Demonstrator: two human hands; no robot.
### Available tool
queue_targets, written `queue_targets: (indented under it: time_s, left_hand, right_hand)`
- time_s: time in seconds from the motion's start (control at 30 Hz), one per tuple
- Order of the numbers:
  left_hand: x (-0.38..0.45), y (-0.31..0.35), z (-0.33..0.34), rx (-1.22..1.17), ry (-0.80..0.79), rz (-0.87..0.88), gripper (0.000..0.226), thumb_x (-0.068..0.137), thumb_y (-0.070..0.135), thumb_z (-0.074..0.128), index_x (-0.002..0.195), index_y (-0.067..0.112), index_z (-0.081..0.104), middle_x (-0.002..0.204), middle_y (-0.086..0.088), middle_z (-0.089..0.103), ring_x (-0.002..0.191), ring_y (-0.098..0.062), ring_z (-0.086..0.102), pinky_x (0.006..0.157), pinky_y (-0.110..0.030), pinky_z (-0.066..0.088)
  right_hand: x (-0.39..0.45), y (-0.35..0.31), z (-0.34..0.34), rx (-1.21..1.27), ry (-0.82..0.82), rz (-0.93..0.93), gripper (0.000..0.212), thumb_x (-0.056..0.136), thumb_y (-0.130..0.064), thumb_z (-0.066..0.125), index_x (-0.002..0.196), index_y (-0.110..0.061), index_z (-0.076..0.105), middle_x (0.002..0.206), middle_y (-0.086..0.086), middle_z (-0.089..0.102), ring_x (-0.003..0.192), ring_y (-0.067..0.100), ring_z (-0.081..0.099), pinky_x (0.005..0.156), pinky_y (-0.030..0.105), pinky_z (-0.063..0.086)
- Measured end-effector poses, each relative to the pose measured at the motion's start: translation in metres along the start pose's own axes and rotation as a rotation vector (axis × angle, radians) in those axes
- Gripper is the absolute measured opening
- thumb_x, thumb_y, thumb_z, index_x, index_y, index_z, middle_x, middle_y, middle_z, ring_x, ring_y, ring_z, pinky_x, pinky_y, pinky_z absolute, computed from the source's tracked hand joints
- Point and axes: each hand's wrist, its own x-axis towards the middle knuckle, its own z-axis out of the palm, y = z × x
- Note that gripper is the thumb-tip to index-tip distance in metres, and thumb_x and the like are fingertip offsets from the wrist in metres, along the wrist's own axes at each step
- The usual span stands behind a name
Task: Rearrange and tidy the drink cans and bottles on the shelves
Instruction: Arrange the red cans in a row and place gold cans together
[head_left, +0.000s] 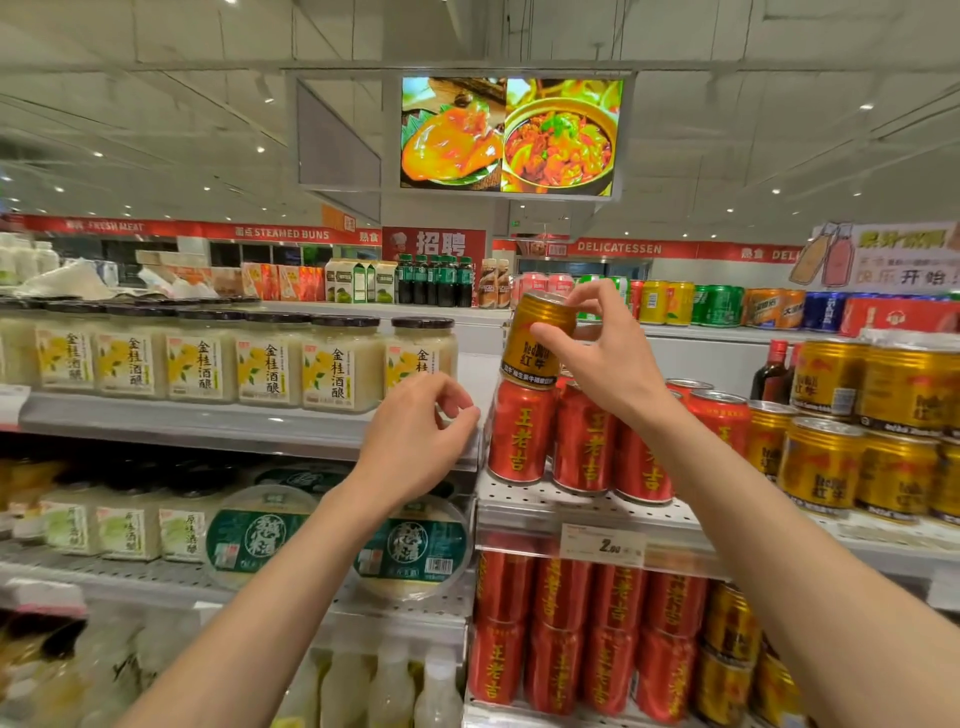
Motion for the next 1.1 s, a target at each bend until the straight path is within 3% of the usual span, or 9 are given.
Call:
queue_targets:
  time_s: [0.07,0.17,0.33,0.43,0.5,0.57,0.77,0.93,1.1]
  left_hand:
    - [-0.001,0.002,0.001,-0.001,0.014,-0.010,0.014,0.094,0.039,0.066,0.095,0.026,0.064,0.088,0.008,0.061,0.082,-0.012,0.058,0.079,-0.043,0.057]
    - [-0.004,0.007,0.002,-0.023,0.027,-0.023,0.026,0.091,0.048,0.068,0.105,0.027,0.061,0.089,0.007,0.061,0.083,-0.012,0.058,0.081,-0.043,0.056]
    - [-0.013,0.017,0.007,-0.148,-0.038,-0.009,0.058,0.084,0.057,0.073,0.131,0.032,0.049,0.102,0.012,0.058,0.093,-0.013,0.062,0.087,-0.043,0.057]
    - [-0.020,0.025,0.013,-0.250,-0.124,0.053,0.071,0.081,0.056,0.078,0.140,0.038,0.043,0.115,0.013,0.058,0.096,-0.007,0.063,0.085,-0.035,0.058]
    - [-0.026,0.029,0.016,-0.277,-0.176,0.101,0.073,0.080,0.054,0.079,0.142,0.040,0.043,0.121,0.014,0.060,0.099,-0.001,0.063,0.083,-0.026,0.056]
    - [-0.035,0.032,0.018,-0.293,-0.224,0.129,0.070,0.081,0.052,0.079,0.142,0.039,0.046,0.121,0.017,0.061,0.099,0.003,0.063,0.080,-0.018,0.054]
    - [-0.073,0.025,0.039,-0.465,-0.339,0.110,0.063,0.081,0.041,0.084,0.137,0.040,0.056,0.122,0.017,0.069,0.104,0.006,0.068,0.086,-0.014,0.056]
    - [-0.097,0.017,0.064,-0.590,-0.489,0.030,0.062,0.080,0.035,0.087,0.133,0.048,0.059,0.123,0.017,0.071,0.111,-0.002,0.070,0.099,-0.035,0.058]
    - [-0.119,0.023,0.090,-0.693,-0.499,-0.067,0.057,0.080,0.034,0.086,0.129,0.049,0.061,0.124,0.012,0.070,0.109,-0.004,0.071,0.093,-0.030,0.058]
  right_hand:
    - [-0.004,0.000,-0.004,0.058,0.050,0.028,0.037,0.088,-0.036,0.074,0.110,-0.020,0.048,0.124,-0.001,0.059,0.100,0.019,0.067,0.070,0.023,0.054]
    - [-0.012,0.000,-0.012,0.131,0.077,0.065,0.037,0.087,-0.038,0.076,0.103,-0.020,0.048,0.121,0.000,0.064,0.094,0.018,0.073,0.067,0.024,0.056]
    - [-0.039,-0.012,-0.029,0.194,0.096,0.147,0.038,0.087,-0.036,0.076,0.105,-0.013,0.052,0.102,-0.018,0.059,0.085,0.001,0.070,0.062,0.013,0.056]
    - [-0.064,-0.010,-0.034,0.272,0.092,0.226,0.038,0.080,-0.043,0.081,0.096,-0.018,0.056,0.108,-0.004,0.067,0.090,0.005,0.072,0.080,0.030,0.062]
    - [-0.084,-0.007,-0.037,0.329,0.083,0.299,0.040,0.073,-0.047,0.085,0.088,-0.023,0.057,0.107,0.007,0.073,0.095,0.024,0.075,0.084,0.050,0.061]
    - [-0.104,-0.005,-0.038,0.390,0.094,0.348,0.043,0.069,-0.045,0.088,0.085,-0.020,0.056,0.100,0.015,0.075,0.092,0.032,0.075,0.084,0.057,0.060]
    - [-0.160,0.003,-0.035,0.422,0.168,0.511,0.043,0.077,-0.038,0.080,0.089,-0.003,0.059,0.100,0.020,0.073,0.086,0.024,0.077,0.082,0.041,0.062]
    - [-0.197,0.027,-0.040,0.473,0.201,0.641,0.045,0.090,-0.034,0.071,0.096,0.010,0.060,0.098,0.024,0.073,0.092,0.032,0.075,0.074,0.034,0.064]
    - [-0.226,0.049,-0.049,0.477,0.206,0.776,0.028,0.093,-0.034,0.067,0.111,-0.014,0.063,0.117,0.020,0.065,0.093,0.035,0.075,0.073,0.043,0.064]
